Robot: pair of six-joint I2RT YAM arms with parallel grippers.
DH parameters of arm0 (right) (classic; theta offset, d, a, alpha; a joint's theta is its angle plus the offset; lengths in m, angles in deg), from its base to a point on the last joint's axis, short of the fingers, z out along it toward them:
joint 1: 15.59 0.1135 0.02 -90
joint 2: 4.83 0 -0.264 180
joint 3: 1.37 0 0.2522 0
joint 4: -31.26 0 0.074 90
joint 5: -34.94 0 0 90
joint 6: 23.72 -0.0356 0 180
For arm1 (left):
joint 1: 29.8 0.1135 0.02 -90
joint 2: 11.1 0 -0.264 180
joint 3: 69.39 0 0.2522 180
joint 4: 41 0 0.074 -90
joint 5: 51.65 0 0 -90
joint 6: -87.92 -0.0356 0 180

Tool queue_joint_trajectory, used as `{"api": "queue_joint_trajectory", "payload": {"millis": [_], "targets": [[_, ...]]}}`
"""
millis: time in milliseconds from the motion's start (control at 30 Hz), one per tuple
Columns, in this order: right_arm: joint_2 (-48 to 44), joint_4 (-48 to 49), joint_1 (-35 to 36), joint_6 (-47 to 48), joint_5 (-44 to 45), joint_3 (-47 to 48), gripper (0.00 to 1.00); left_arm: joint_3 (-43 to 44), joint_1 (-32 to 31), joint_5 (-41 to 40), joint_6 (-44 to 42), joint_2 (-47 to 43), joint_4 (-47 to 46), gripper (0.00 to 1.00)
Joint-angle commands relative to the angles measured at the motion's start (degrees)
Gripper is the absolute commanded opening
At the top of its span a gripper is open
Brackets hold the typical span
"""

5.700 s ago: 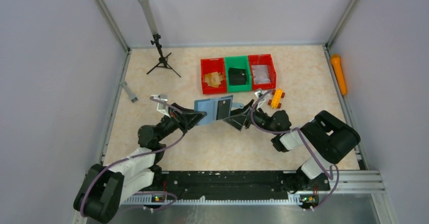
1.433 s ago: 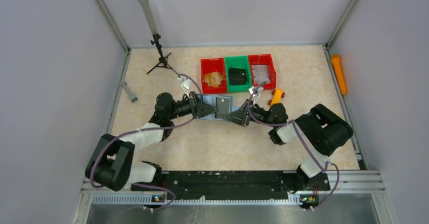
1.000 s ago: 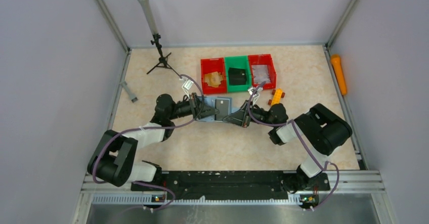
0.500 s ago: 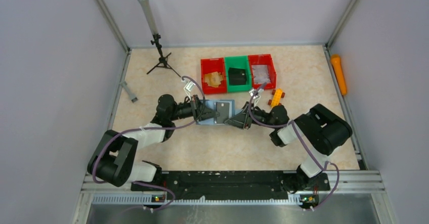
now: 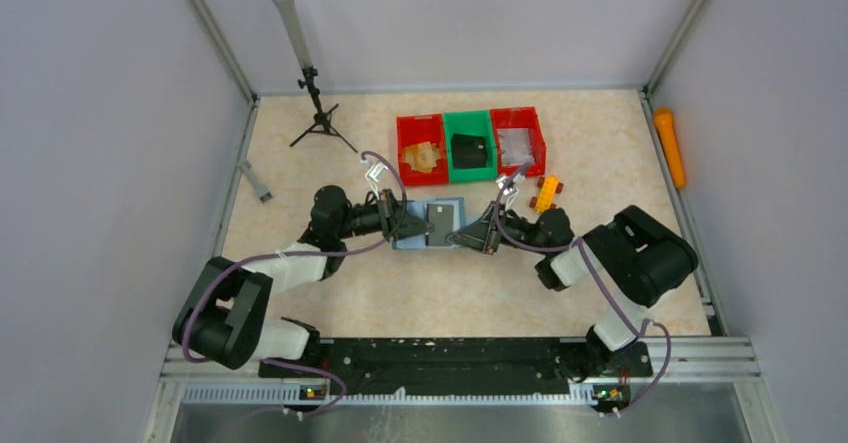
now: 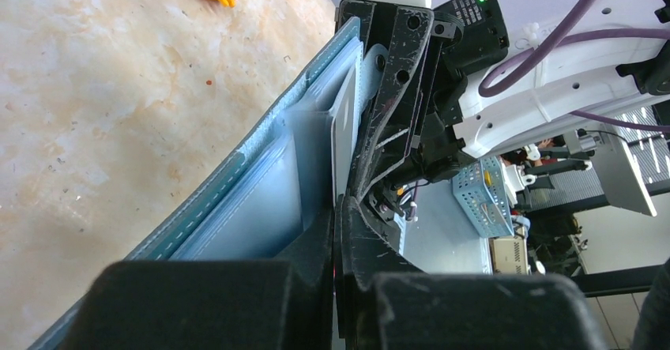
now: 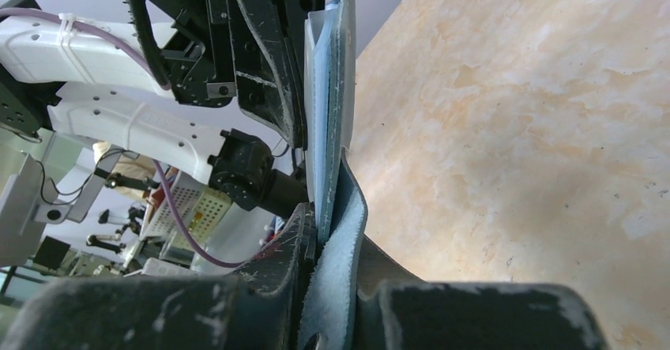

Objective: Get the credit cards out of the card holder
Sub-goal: Remove the credit card from the card holder.

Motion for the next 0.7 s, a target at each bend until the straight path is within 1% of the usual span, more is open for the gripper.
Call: {"api": "queue_joint_trajectory", "payload": {"millis": [0,67,133,167,267,300,433,567,600,667], "targets": [[-2.0,12.9,-0.7,0.5,0.0,-0.3,0.07,1.8,0.6,-0.2,-1.1,-0.5,-0.8,0.00],[-2.0,13.0,-0.7,0.5,0.0,-0.3,0.07,1.8,0.9,-0.4,-1.3,-0.7,-0.3,0.00],[-2.0,13.0,-0.8,0.3,0.0,-0.3,0.07,1.8,1.4,-0.4,-1.2,-0.7,0.0,0.03],[-1.9,13.0,-0.8,0.3,0.0,-0.2,0.06,1.8,1.6,-0.4,-1.1,-0.7,0.1,0.06],[-1.8,13.0,-0.8,0.0,-0.2,-0.1,0.03,1.4,1.9,0.7,-0.2,-0.7,-1.6,0.19],[-1.7,13.0,-0.8,-0.1,-0.3,0.0,0.03,1.1,2.0,1.2,0.2,-0.6,-3.0,0.21],[-1.5,12.9,-0.8,-0.2,-0.6,0.2,0.02,0.5,2.0,3.1,2.5,-0.1,-7.4,0.19],[-1.7,12.9,-0.8,-0.3,-0.7,0.2,0.01,0.5,2.0,3.6,3.3,0.5,-8.6,0.16],[-1.7,13.0,-0.9,-0.4,-0.7,0.2,0.01,0.5,2.0,3.7,3.4,0.7,-8.9,0.15],[-1.7,12.9,-0.8,-0.4,-0.8,0.2,0.01,0.6,1.9,3.8,3.8,1.0,-9.3,0.08]]}}
